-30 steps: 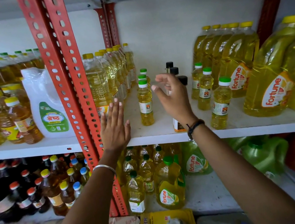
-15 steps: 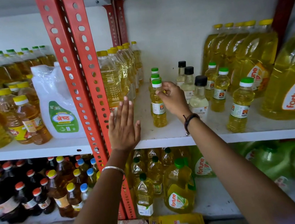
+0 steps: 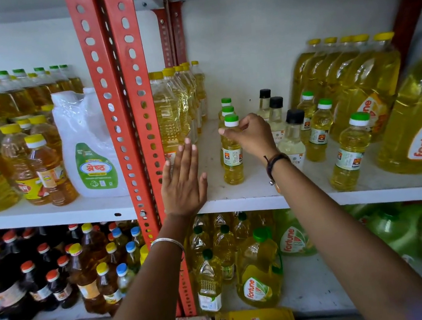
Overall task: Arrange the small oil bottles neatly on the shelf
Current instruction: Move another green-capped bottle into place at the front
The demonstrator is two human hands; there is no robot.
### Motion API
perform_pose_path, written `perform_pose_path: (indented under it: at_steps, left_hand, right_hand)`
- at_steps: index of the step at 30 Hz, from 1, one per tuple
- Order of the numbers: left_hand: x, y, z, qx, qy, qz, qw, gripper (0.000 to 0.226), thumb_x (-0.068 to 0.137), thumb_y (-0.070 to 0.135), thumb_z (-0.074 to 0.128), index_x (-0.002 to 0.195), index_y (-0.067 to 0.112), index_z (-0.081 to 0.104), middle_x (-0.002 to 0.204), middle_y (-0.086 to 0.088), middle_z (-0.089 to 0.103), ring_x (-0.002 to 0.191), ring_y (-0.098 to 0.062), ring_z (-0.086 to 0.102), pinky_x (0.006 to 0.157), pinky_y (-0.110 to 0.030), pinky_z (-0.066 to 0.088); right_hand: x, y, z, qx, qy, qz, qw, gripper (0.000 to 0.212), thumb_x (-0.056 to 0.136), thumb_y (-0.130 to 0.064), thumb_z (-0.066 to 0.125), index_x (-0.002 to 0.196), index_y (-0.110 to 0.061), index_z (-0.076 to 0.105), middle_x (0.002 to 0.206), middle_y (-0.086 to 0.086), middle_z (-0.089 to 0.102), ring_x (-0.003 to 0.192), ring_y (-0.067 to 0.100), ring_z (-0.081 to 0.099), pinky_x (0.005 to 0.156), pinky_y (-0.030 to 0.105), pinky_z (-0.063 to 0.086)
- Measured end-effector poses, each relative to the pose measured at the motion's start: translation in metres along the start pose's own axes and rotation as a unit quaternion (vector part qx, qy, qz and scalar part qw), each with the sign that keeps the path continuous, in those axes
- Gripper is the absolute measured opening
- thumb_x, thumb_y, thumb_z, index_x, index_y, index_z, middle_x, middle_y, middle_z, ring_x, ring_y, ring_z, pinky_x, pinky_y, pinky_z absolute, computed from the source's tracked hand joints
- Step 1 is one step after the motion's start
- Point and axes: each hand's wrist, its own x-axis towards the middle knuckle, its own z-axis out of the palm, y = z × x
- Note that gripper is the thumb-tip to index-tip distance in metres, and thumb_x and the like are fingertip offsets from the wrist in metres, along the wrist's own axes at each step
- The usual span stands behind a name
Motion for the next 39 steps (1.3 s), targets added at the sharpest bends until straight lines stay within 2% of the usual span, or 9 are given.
perform_pose_path:
  at_steps: [3,5,8,10,12,16,21,34,39]
  left_hand:
    - [-0.001,0.000,0.001,-0.006,0.006,-0.002,1.000,0.061,0.097,0.036,0.025,0.151,0.007,0.023,0.161,-0.003,0.003,0.148,-0.018,0.010,0.119,-0.036,-0.003]
    - [0.000,0.000,0.001,-0.010,0.006,-0.004,1.000,0.061,0.097,0.036,0.026,0.151,0.007,0.022,0.161,-0.003,0.003,0.148,-0.018,0.010,0.119,-0.036,-0.002]
    - [0.000,0.000,0.001,-0.016,0.006,-0.005,1.000,0.061,0.097,0.036,0.026,0.151,0.007,0.022,0.161,-0.003,0.003,0.148,-0.018,0.011,0.119,-0.036,-0.002]
    - [0.000,0.000,0.002,-0.017,0.004,-0.005,1.000,0.061,0.097,0.036,0.025,0.151,0.007,0.021,0.161,-0.003,0.005,0.148,-0.018,0.012,0.119,-0.037,-0.002]
    - [0.000,0.000,0.001,-0.018,0.002,-0.006,1.000,0.061,0.097,0.036,0.026,0.151,0.007,0.023,0.160,-0.005,0.011,0.148,-0.018,0.012,0.119,-0.036,-0.001]
    - [0.001,0.000,-0.002,-0.013,-0.005,-0.005,1.000,0.060,0.097,0.035,0.026,0.149,0.006,0.028,0.157,-0.008,0.022,0.147,-0.019,0.016,0.119,-0.036,-0.002]
    - [0.001,0.000,-0.002,-0.011,-0.007,-0.005,1.000,0.060,0.097,0.035,0.027,0.150,0.006,0.028,0.157,-0.008,0.022,0.147,-0.019,0.015,0.119,-0.036,-0.001]
    - [0.001,0.001,-0.004,-0.018,-0.014,-0.007,1.000,0.060,0.097,0.035,0.026,0.149,0.006,0.029,0.157,-0.007,0.022,0.146,-0.019,0.017,0.119,-0.036,0.001]
    - [0.001,0.001,-0.004,-0.024,-0.021,-0.010,0.999,0.060,0.097,0.035,0.025,0.150,0.006,0.028,0.157,-0.007,0.021,0.146,-0.019,0.017,0.119,-0.036,0.001]
  right_hand:
    - [0.004,0.000,0.000,0.053,-0.040,0.026,0.997,0.031,0.078,-0.026,0.073,0.103,-0.014,0.060,0.106,0.004,0.067,0.097,0.017,0.062,0.089,0.036,0.051]
    - [0.004,0.000,-0.001,0.073,-0.045,0.023,0.996,0.030,0.079,-0.017,0.071,0.107,-0.013,0.063,0.111,0.009,0.070,0.098,0.018,0.064,0.094,0.040,0.052]
    - [0.004,0.001,-0.002,0.077,-0.018,0.017,0.997,0.033,0.074,-0.017,0.076,0.104,-0.010,0.064,0.105,0.010,0.072,0.090,0.016,0.065,0.084,0.030,0.054]
    - [0.004,0.002,-0.002,0.074,0.006,0.025,0.997,0.035,0.071,-0.020,0.080,0.100,-0.011,0.063,0.095,0.005,0.070,0.082,0.012,0.063,0.069,0.018,0.049]
    - [0.003,0.003,0.000,0.076,0.026,0.034,0.996,0.038,0.068,-0.025,0.082,0.096,-0.011,0.061,0.091,0.002,0.066,0.078,0.010,0.060,0.063,0.014,0.044]
    - [-0.002,0.005,0.002,0.047,0.023,0.012,0.999,0.038,0.073,-0.036,0.077,0.096,-0.012,0.060,0.095,0.000,0.064,0.084,0.011,0.057,0.064,0.017,0.042]
    - [-0.005,0.009,0.002,0.037,0.011,0.003,0.999,0.033,0.081,-0.034,0.069,0.102,-0.009,0.066,0.109,0.007,0.069,0.094,0.015,0.060,0.078,0.025,0.042]
    - [-0.024,0.002,-0.008,0.012,0.009,-0.040,0.999,0.033,0.078,-0.038,0.072,0.097,-0.011,0.070,0.095,0.000,0.068,0.087,0.010,0.058,0.071,0.023,0.041]
    - [-0.032,0.001,-0.012,0.014,0.002,-0.052,0.999,0.032,0.077,-0.038,0.072,0.097,-0.012,0.070,0.093,-0.002,0.067,0.086,0.010,0.058,0.065,0.015,0.040]
